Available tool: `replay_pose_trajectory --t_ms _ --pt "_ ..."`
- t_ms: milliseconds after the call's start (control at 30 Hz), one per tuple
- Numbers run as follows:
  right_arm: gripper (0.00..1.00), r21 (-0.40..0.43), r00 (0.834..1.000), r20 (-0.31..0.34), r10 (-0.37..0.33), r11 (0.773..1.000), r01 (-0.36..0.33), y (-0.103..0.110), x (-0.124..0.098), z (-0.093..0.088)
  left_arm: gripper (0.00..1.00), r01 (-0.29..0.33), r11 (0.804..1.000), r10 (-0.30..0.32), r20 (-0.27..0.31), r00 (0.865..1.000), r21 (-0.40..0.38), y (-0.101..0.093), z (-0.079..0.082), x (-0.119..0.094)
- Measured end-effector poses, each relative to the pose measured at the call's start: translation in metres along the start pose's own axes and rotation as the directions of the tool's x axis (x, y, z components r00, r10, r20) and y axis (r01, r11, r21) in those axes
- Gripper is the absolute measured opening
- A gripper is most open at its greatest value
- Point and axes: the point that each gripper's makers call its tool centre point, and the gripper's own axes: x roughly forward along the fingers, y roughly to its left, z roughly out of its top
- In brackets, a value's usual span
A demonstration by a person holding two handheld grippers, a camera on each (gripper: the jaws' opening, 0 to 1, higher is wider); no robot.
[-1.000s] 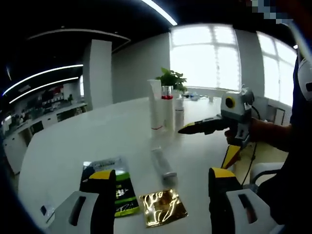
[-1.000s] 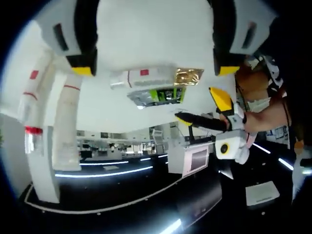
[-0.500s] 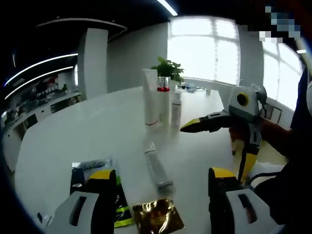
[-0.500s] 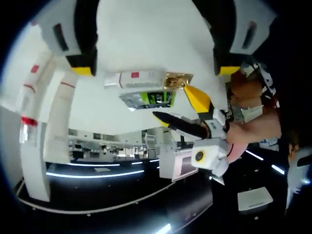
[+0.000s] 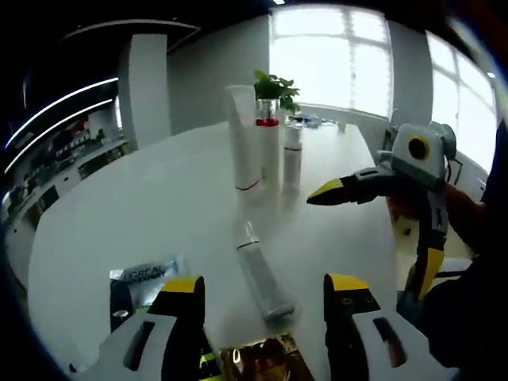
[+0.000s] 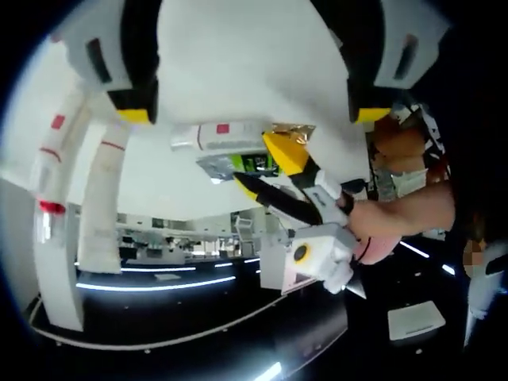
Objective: Arrange the skincare products in the storage area until every visible bottle or jar stands upright without overlapping.
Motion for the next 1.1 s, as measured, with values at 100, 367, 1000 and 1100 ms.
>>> replay_pose_trajectory --t_ms 100,367,1000,1100 --pt "1.0 0.002 1.0 0.0 0.003 1.0 -0.003 -0.001 -0.001 -0.001 0.59 0.008 1.0 -0.008 -0.019 1.0 0.007 -0.001 -0.002 0.005" --pt "1.0 0.005 1.0 -0.005 0.02 1.0 -0.02 0.003 0.001 -0.004 0.48 0.018 0.999 -0.021 -0.085 0.996 -0.033 -0.001 -0.007 0.011" --pt "1.0 0.016 1.0 0.013 0.012 1.0 -0.013 0.0 -0.007 -0.005 0.35 0.025 0.998 -0.035 -0.187 0.982 -0.056 -0.004 -0.011 0.02" --pt "1.0 0.013 1.0 0.01 0.014 1.0 -0.014 0.0 -0.006 -0.006 0.34 0.027 0.998 -0.037 -0.192 0.981 -0.054 -0.004 -0.011 0.021"
